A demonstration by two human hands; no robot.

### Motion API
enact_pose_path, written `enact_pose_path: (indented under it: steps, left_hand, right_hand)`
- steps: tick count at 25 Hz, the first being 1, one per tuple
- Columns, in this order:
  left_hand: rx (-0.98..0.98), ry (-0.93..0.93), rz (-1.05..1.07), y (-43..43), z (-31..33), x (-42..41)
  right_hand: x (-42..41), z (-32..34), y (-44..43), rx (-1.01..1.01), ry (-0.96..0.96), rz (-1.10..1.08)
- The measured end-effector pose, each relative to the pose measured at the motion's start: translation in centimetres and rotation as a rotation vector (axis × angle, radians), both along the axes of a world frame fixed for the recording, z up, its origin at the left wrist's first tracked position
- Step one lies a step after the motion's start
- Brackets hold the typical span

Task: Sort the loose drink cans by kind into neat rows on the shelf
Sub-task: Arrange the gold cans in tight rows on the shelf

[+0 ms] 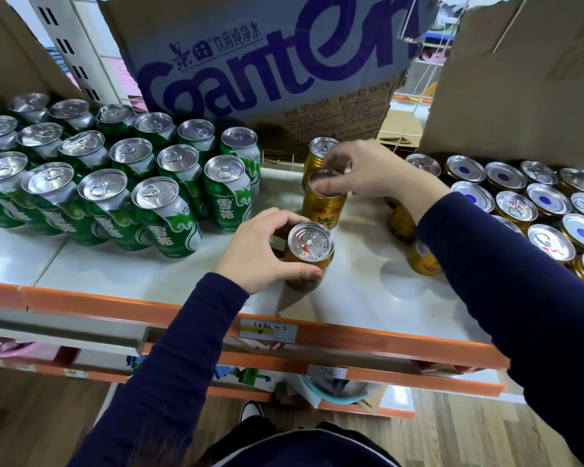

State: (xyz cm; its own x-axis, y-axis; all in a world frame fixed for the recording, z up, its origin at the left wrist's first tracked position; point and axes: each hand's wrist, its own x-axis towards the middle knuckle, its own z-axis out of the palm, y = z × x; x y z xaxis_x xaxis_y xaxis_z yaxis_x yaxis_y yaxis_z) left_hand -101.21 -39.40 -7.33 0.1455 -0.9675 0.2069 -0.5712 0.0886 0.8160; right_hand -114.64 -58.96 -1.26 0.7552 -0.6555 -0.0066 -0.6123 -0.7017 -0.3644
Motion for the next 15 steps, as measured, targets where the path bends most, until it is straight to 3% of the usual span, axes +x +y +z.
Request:
enact_pose_path:
  steps: [3, 7, 15]
  left_hand:
    - [0.000, 0.004, -0.001, 0.0, 0.0, 0.0]
    - [-0.002, 0.011, 0.003, -0.1, 0.1, 0.0]
    - [-0.010, -0.002, 0.010, -0.1, -0.1, 0.0]
  right_hand:
    - [1.0, 0.4, -1.8, -0.169, -0.104, -0.156]
    - [3.0, 0.0, -2.4, -0.031, -0.008, -0.119]
    - [3.0, 0.5, -1.6, -0.016, -0.093, -0.180]
